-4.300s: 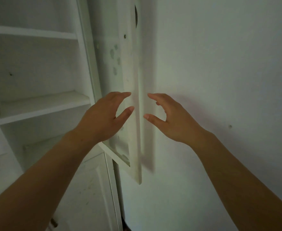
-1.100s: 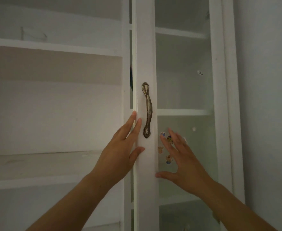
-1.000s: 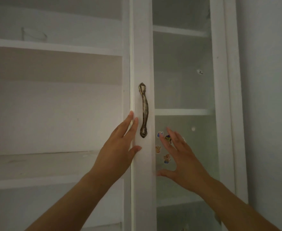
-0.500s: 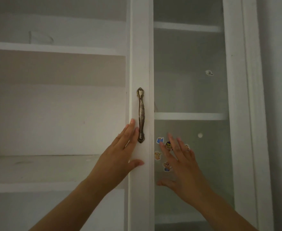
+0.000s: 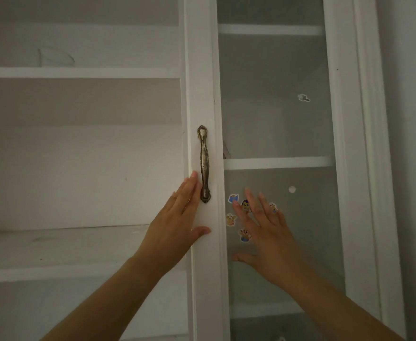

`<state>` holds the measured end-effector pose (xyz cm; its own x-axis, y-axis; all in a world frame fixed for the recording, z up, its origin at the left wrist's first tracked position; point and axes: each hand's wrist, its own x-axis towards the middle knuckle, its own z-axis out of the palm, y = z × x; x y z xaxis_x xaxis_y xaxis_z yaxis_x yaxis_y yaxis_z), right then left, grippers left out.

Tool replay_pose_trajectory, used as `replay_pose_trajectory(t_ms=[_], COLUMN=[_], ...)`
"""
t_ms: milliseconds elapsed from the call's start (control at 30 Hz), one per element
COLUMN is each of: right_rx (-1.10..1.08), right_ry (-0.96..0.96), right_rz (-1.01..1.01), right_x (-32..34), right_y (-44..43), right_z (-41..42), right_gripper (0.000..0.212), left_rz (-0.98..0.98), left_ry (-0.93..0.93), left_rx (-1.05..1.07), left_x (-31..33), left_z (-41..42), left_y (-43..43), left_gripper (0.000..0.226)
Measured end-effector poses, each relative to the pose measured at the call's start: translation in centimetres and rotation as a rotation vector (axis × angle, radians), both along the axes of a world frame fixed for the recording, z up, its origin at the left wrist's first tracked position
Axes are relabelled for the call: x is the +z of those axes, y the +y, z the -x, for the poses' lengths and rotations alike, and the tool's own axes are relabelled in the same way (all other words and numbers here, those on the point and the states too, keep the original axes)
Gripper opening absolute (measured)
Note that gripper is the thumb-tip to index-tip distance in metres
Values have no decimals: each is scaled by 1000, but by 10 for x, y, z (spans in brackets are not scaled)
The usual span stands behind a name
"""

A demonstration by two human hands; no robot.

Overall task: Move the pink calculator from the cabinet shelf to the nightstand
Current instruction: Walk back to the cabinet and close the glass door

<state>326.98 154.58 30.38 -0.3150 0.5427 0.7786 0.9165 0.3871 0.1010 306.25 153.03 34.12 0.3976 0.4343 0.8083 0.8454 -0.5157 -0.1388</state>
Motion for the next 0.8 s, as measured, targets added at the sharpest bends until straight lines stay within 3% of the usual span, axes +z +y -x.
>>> replay_pose_trajectory(t_ms=[267, 567, 667, 800], right_rx=[20, -50, -54, -60], right_ry=[-15, 6, -6, -5], right_rz=[0, -13, -55, -81], right_x=[0, -2, -4, -4], right_y=[-1, 22, 23, 20], right_z=[-7, -1, -2, -1], right_gripper=[111, 119, 120, 119], left_rz=[-114, 126, -57, -139], left_ry=[183, 201, 188, 169], left_rx=[137, 281, 249, 226], left_x=[-4, 0, -3, -10], left_z=[-6, -16, -12, -5], left_y=[11, 26, 25, 30], left_gripper=[99, 97, 117, 108])
